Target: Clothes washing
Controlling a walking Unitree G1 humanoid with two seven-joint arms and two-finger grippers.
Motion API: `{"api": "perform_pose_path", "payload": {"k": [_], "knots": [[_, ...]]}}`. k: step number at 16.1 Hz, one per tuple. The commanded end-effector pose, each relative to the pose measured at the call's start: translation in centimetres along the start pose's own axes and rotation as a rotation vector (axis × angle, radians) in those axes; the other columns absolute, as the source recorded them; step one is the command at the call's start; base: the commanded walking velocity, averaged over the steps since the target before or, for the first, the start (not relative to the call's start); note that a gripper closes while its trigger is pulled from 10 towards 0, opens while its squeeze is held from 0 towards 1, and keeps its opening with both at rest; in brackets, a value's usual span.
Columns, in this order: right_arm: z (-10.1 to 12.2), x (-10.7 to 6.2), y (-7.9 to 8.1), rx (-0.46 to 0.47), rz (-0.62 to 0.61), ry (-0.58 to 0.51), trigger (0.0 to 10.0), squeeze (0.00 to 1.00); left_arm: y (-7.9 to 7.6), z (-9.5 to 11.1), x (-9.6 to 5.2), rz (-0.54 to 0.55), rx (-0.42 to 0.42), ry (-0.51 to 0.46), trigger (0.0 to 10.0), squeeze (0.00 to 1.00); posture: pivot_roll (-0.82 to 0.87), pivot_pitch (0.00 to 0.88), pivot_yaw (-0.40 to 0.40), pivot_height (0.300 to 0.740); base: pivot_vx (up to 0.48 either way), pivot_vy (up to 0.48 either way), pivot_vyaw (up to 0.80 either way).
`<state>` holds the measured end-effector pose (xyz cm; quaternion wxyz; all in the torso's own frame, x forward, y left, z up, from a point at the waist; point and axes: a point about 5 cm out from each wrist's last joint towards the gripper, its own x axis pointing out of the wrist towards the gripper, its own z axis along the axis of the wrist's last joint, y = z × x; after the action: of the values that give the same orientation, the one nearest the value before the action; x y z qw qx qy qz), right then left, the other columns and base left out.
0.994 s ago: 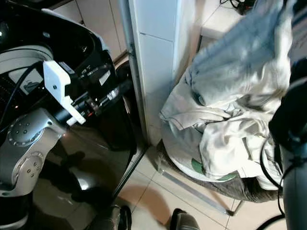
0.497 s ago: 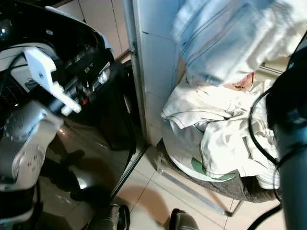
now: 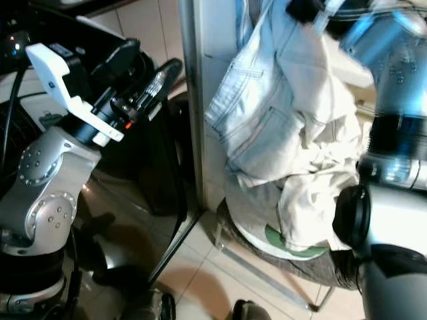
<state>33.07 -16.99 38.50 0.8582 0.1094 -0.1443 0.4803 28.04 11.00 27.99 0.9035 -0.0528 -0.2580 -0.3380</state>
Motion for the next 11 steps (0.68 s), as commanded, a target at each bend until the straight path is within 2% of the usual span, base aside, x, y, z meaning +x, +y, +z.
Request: {"api": "perform_pose_path", "payload": {"k": [1,3,5,6,9,11], "knots": [[0.0,0.1,2.5,-0.004,0.155,-0.003,0.0,0.0,-0.3,-0.1,0.3,-0.01,-0.011,-0.008,10.0,1.0,-0.03,0.006,0.013,0.74,0.0,0.0,0.0],[-1.9,-0.4,4.1,0.021,0.233,0.056,0.0,0.0,-1.0,-0.5,0.5,-0.045,-0.014,0.004,10.0,1.0,-0.03,0.01,0.016,0.74,0.0,0.0,0.0],[-2.4,-0.9,5.5,0.033,0.326,0.072,0.0,0.0,-1.0,-0.6,0.7,-0.032,-0.001,0.0,10.0,0.98,-0.03,0.009,0.016,0.74,0.0,0.0,0.0],[-2.7,-1.1,5.7,0.032,0.329,0.09,0.0,0.0,-1.4,-0.4,0.9,-0.052,-0.039,-0.026,10.0,0.49,-0.03,0.01,0.017,0.74,0.0,0.0,0.0],[-3.2,-1.3,5.4,0.031,0.289,0.115,0.0,0.0,-2.9,-0.1,0.8,-0.164,-0.137,-0.049,10.0,0.1,-0.03,0.011,0.016,0.74,0.0,0.0,0.0],[-3.4,-1.4,5.4,0.033,0.288,0.126,0.0,0.0,-3.2,-0.6,0.6,-0.174,-0.136,-0.033,10.0,0.06,-0.03,0.012,0.018,0.74,0.0,0.0,0.0]]}}
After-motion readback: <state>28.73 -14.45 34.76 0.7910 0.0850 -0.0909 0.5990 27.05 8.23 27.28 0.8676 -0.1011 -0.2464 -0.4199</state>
